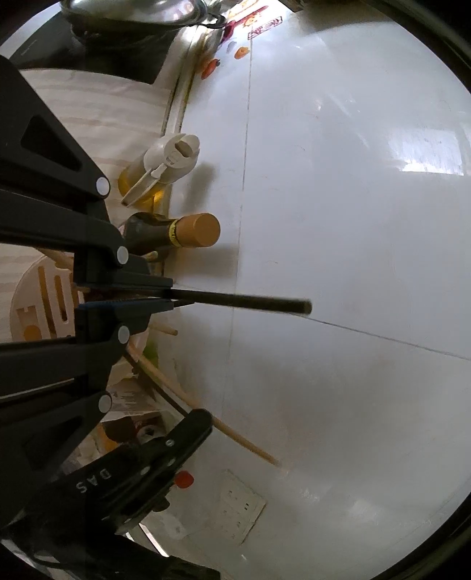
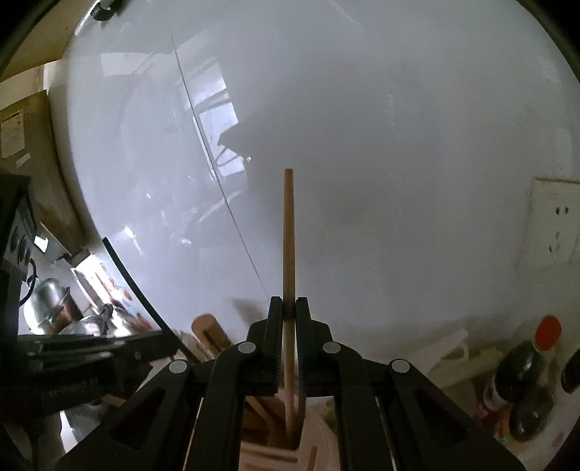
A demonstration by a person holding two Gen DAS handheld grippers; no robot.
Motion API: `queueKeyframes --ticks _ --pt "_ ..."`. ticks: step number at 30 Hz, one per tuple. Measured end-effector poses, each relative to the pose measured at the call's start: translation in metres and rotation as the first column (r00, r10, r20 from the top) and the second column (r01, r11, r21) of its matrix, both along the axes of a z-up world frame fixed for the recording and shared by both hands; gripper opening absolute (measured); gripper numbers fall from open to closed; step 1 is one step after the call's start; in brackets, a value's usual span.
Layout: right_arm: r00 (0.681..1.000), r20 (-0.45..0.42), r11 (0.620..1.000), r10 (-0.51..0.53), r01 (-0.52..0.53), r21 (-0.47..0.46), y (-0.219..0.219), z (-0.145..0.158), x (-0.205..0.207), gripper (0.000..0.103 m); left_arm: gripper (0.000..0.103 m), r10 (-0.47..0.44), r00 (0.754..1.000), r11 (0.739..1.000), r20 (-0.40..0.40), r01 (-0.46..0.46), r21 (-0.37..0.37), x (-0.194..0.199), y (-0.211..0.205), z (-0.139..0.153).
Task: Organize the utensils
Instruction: 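Open both tools, releasing the chopsticks into the holder, and pull back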
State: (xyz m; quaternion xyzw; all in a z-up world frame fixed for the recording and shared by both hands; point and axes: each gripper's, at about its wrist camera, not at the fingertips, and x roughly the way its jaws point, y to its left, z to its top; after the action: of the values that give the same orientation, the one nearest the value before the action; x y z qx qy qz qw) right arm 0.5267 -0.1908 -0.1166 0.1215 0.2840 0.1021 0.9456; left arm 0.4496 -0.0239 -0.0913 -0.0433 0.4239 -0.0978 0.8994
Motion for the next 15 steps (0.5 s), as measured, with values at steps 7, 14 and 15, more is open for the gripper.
queueKeyframes --ticks 7,14,15 --pt "0.999 -0.032 1.000 -0.006 0.007 0.003 -0.008 0.003 -0.023 0.008 0.007 0.024 1.000 1.000 0.018 -0.024 0.016 -0.013 0.002 0.008" --pt "0.994 -0.078 0.997 -0.076 0.076 -0.008 -0.024 0.012 -0.053 0.032 0.058 0.097 0.994 0.991 0.051 -0.101 0.090 -0.034 0.009 0.013" --pt "0.993 -0.087 0.997 -0.083 0.082 -0.013 -0.025 0.013 -0.055 0.036 0.081 0.111 0.992 0.989 0.065 -0.117 0.095 -0.037 0.011 0.014"
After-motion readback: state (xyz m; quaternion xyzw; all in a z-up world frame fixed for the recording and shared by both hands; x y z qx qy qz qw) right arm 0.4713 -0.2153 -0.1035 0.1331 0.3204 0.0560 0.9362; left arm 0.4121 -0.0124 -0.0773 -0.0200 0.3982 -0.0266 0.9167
